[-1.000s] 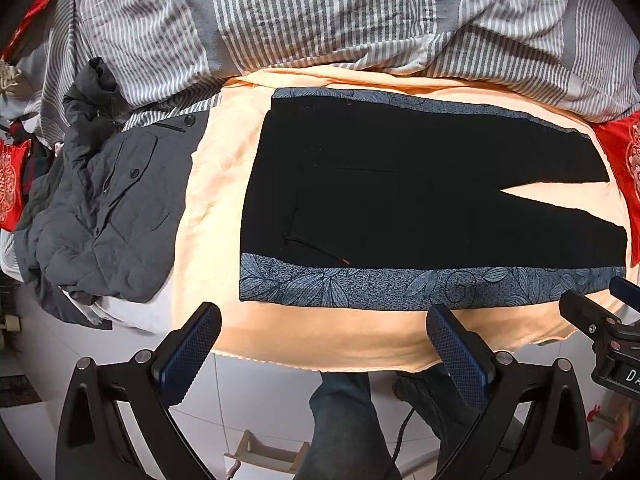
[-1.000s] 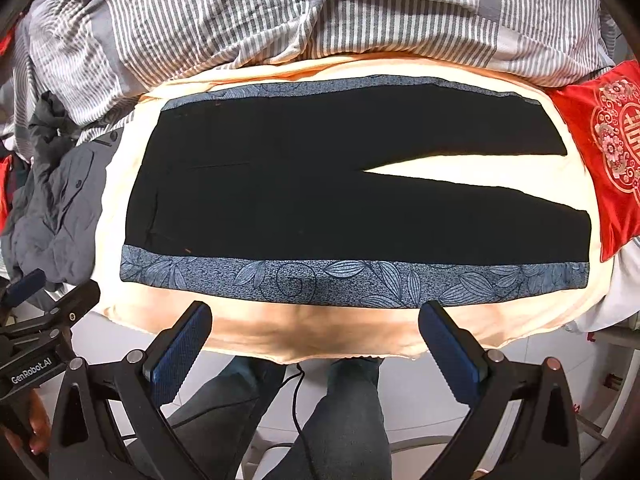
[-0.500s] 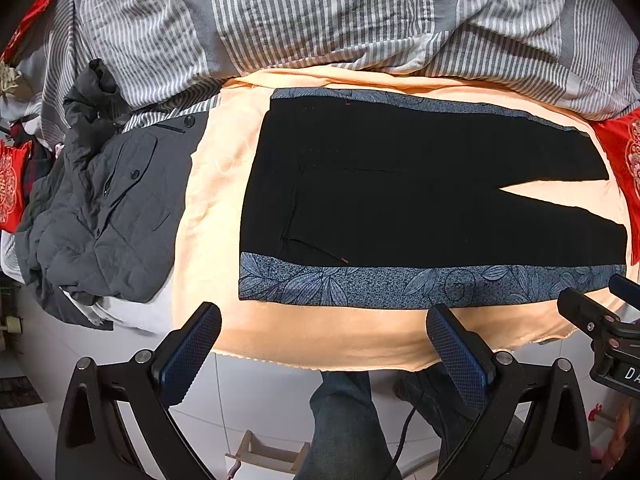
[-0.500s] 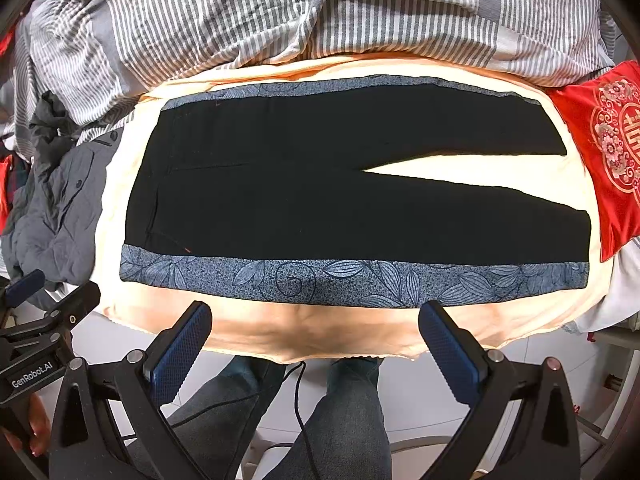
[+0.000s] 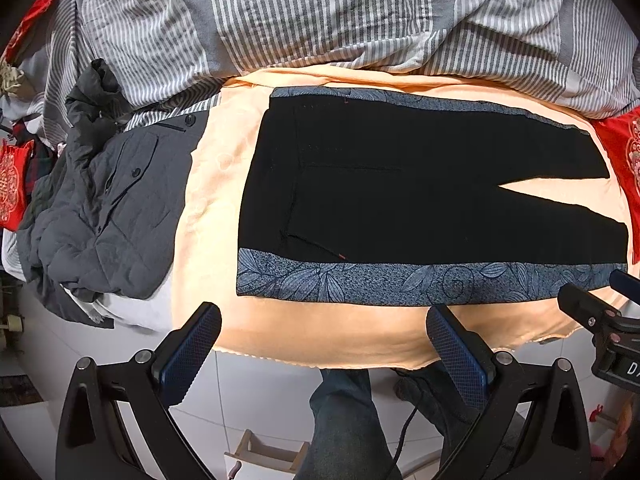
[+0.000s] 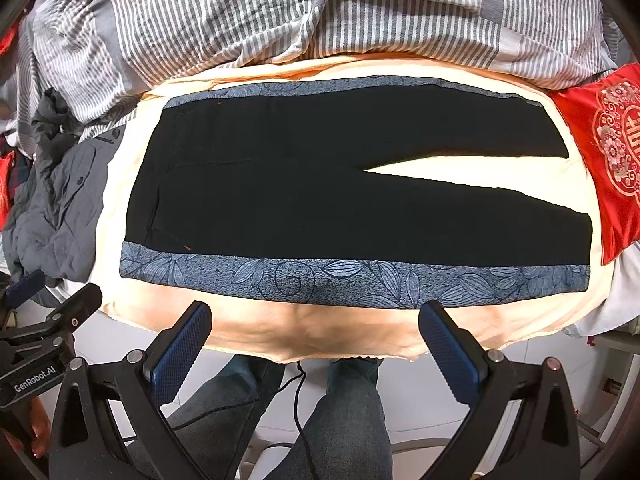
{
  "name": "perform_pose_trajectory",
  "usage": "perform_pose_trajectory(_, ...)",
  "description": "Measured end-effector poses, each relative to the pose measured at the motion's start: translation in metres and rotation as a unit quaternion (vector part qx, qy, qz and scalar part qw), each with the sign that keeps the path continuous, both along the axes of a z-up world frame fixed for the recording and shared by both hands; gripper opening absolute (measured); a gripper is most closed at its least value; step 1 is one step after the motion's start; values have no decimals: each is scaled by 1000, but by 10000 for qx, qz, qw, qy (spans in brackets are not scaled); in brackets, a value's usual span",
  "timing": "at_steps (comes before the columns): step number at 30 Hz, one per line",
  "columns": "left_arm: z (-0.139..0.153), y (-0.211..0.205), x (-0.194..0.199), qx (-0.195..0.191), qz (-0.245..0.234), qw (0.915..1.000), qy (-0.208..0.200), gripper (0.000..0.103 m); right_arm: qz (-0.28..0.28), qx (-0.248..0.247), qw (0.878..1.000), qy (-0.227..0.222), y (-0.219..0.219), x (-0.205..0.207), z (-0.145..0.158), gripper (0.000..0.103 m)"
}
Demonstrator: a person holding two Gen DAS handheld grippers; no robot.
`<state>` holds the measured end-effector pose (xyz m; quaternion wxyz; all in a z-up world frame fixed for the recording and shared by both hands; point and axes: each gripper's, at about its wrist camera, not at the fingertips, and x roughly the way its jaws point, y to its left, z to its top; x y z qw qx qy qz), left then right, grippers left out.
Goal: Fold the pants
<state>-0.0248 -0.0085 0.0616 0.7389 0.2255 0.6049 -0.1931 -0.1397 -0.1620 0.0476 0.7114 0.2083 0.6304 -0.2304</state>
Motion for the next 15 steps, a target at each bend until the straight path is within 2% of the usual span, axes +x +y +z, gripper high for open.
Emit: perform_pose_trajectory(15,5,-3,-16,29,48,9999,-150,103,-15,48,9999,-101,-6,-8,3,103)
